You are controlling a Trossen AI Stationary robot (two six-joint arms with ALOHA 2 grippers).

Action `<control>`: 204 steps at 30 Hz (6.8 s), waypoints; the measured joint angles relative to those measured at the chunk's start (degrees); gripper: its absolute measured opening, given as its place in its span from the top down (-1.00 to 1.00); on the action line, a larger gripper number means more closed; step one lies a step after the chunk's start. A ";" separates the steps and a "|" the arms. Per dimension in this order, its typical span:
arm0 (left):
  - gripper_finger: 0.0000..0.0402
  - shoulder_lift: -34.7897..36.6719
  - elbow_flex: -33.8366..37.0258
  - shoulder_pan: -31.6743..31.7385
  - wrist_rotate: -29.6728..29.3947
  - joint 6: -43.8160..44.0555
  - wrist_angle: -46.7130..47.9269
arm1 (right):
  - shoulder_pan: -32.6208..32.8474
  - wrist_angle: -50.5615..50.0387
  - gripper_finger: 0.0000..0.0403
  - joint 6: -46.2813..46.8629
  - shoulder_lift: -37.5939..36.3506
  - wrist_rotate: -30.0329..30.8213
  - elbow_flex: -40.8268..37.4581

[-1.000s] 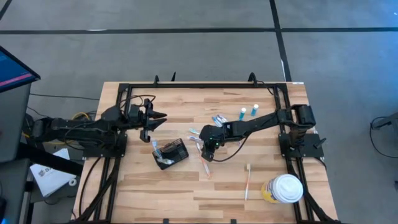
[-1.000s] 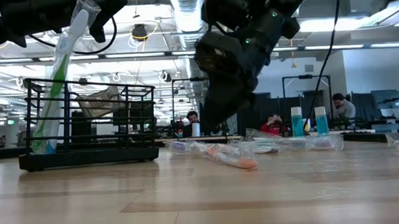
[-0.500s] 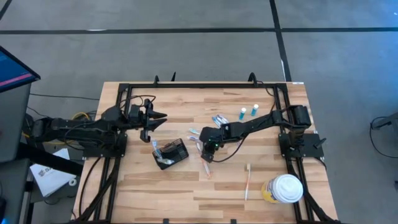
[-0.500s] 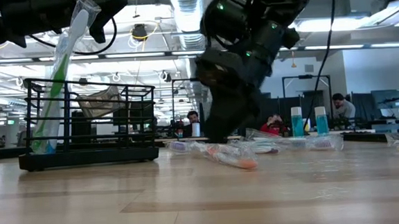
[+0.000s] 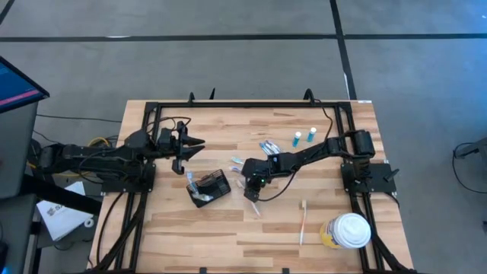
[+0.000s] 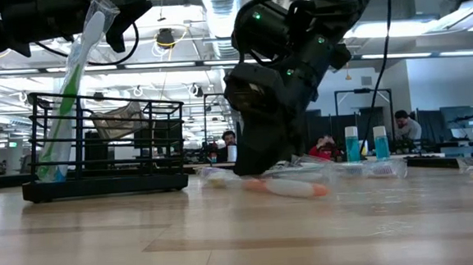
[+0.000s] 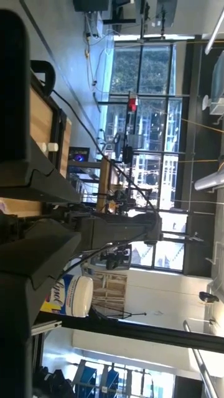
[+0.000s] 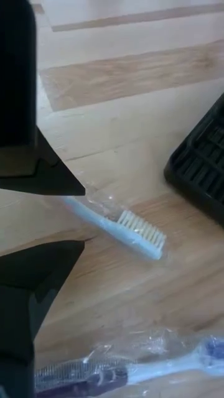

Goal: Pick & Place toothbrushing station
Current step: Put the left orange toothbrush into the bottom left section of the mesh organizer

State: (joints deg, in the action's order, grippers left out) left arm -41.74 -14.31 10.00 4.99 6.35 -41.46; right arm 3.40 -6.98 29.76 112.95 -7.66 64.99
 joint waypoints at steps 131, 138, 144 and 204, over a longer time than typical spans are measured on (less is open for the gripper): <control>0.60 0.01 0.03 0.00 -0.02 0.00 1.37 | 6.66 -10.76 0.30 -3.29 5.68 1.01 10.35; 0.60 0.00 0.04 0.00 -0.02 0.00 2.32 | 6.52 -15.03 0.38 -4.34 10.70 1.53 15.17; 0.60 -0.01 0.04 0.00 -0.09 0.00 2.98 | 6.45 -19.15 0.86 -5.59 11.66 2.37 17.92; 0.60 0.01 0.04 -0.28 1.05 0.15 3.59 | 7.61 -37.71 1.00 -18.68 -10.48 23.18 27.35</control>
State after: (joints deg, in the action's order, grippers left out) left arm -41.74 -14.26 9.72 6.04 6.50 -37.87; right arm 11.01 -44.70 11.08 102.46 15.52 92.34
